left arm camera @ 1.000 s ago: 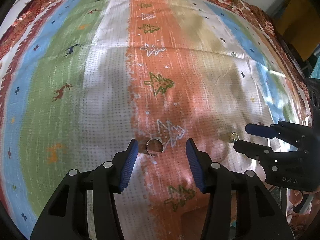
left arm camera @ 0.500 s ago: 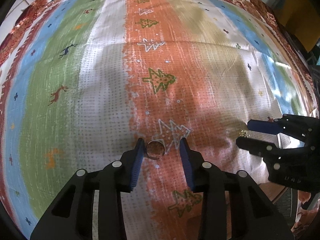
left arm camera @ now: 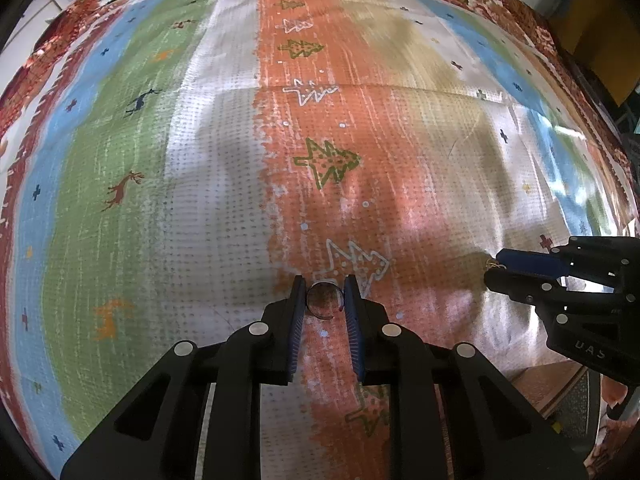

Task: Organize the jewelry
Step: 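Close left tool on silver ring while right tool grasps gold charm, then carry silver ring with left tool while right tool carries gold charm toward tin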

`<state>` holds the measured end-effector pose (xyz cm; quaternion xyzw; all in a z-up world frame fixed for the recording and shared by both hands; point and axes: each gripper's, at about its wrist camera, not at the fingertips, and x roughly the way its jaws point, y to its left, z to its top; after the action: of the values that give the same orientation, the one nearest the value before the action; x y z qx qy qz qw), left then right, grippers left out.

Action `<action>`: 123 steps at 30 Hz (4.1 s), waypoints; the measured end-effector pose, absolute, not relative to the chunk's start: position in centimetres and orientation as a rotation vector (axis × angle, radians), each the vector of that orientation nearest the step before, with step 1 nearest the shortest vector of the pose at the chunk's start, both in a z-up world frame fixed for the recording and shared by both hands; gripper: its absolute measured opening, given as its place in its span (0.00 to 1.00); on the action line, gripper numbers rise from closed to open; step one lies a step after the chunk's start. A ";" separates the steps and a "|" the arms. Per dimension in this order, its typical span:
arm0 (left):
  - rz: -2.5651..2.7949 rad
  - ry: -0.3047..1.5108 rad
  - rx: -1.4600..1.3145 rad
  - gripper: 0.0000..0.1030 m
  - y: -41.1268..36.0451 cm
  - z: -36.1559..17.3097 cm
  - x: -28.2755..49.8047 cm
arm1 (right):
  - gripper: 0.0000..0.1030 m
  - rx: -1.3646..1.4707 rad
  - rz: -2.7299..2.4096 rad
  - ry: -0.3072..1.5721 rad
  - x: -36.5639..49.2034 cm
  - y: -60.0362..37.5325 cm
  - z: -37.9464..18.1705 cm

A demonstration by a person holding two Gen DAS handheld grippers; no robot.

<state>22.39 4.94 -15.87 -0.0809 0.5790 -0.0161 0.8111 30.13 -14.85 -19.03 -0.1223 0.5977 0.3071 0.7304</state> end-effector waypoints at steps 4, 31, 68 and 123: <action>-0.032 1.227 -0.190 0.18 5.2 -15.5 22.2 | 0.18 -0.253 0.682 1.314 30.0 -14.9 -18.7; -0.011 1.181 -0.200 0.18 5.0 -14.4 21.3 | 0.02 -0.239 0.685 1.270 29.0 -15.4 -16.9; -0.022 1.182 -0.158 0.19 3.9 -14.3 21.5 | 0.17 -0.337 0.661 1.286 29.4 -13.4 -19.3; -0.089 0.869 -0.154 0.19 1.8 -7.7 14.8 | 0.17 -0.237 0.575 0.946 22.1 -18.3 -10.1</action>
<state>14.78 1.80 -7.73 -0.0746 0.4204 -0.0433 0.9032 22.15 -18.30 -10.08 -0.1123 0.4483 0.2722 0.8440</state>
